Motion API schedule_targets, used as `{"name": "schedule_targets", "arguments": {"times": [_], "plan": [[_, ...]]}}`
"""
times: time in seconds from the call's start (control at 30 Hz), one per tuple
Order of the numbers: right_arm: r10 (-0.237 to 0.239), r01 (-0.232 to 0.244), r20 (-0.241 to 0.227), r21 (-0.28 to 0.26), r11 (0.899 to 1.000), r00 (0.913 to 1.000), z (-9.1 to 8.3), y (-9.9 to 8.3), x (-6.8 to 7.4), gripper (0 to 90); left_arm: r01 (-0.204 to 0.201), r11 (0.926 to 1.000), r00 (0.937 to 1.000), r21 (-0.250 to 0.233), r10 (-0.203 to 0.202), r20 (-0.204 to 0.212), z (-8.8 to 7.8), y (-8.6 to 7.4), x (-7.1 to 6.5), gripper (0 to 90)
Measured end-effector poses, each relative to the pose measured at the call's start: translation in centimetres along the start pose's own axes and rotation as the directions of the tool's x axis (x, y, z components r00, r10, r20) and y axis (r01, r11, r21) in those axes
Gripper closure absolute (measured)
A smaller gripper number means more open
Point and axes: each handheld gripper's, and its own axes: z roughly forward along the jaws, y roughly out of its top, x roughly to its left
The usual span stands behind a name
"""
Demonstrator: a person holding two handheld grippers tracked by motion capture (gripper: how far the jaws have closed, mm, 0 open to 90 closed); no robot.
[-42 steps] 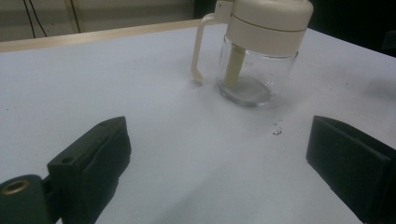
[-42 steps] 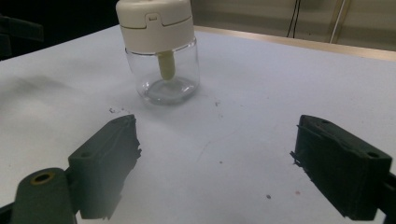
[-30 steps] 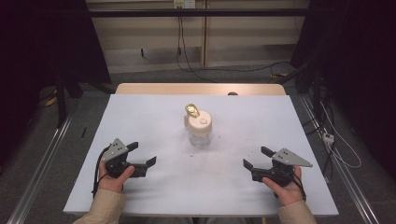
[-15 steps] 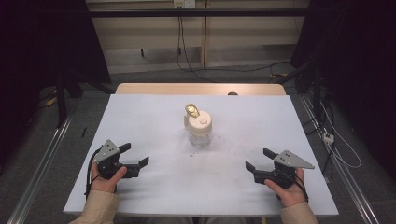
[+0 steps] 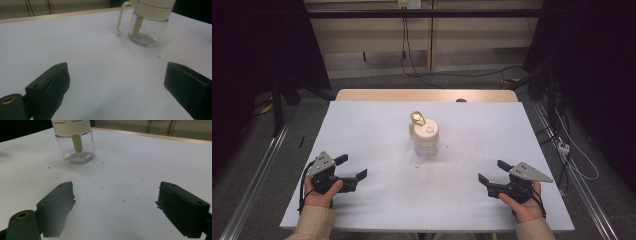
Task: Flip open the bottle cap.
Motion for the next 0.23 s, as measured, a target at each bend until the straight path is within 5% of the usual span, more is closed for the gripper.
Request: {"name": "schedule_targets", "arguments": {"times": [0.23], "plan": [[-0.008, 0.008, -0.004, 0.013, 1.0, 1.0, 0.26, -0.1, 0.14, 13.4, 0.0, 1.0, 1.0, -0.007, 0.0, -0.002, 0.05, -0.01, -0.05, 5.7]]}}
